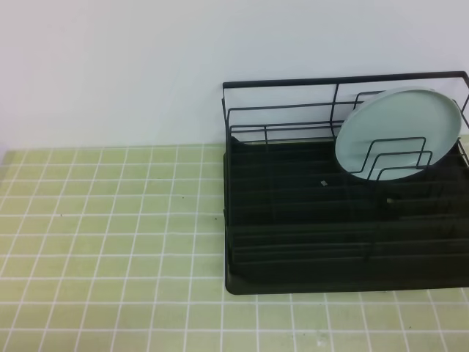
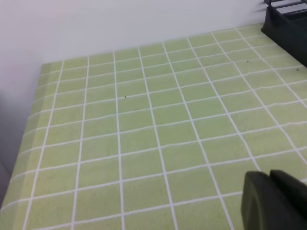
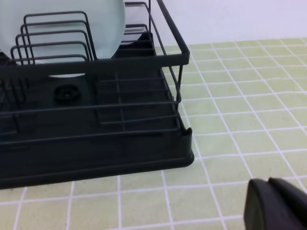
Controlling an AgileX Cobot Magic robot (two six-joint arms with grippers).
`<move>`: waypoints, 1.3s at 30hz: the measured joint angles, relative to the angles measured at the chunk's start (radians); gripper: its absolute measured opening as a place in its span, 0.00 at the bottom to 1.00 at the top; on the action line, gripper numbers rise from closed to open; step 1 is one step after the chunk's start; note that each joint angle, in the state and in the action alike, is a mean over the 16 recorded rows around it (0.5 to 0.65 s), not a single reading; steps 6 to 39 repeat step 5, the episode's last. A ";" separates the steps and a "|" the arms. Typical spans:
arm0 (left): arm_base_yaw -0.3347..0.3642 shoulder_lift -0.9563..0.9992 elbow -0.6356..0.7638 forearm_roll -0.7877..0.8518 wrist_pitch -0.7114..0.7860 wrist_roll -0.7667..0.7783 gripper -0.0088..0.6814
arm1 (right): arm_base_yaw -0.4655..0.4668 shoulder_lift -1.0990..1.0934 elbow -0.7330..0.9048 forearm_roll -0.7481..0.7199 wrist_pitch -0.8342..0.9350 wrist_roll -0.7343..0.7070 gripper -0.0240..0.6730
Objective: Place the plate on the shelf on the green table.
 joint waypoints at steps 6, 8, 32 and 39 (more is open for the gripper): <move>0.000 0.000 0.000 0.000 0.000 0.000 0.01 | 0.000 0.000 0.000 0.000 0.001 0.000 0.03; 0.000 0.000 0.000 0.000 0.000 0.000 0.01 | 0.000 0.000 0.000 0.000 0.001 0.000 0.03; 0.000 0.000 0.000 0.000 0.000 0.000 0.01 | 0.000 0.000 0.000 0.000 0.001 0.000 0.03; 0.000 0.000 0.000 0.000 0.000 0.000 0.01 | 0.000 0.000 0.000 0.000 0.001 0.000 0.03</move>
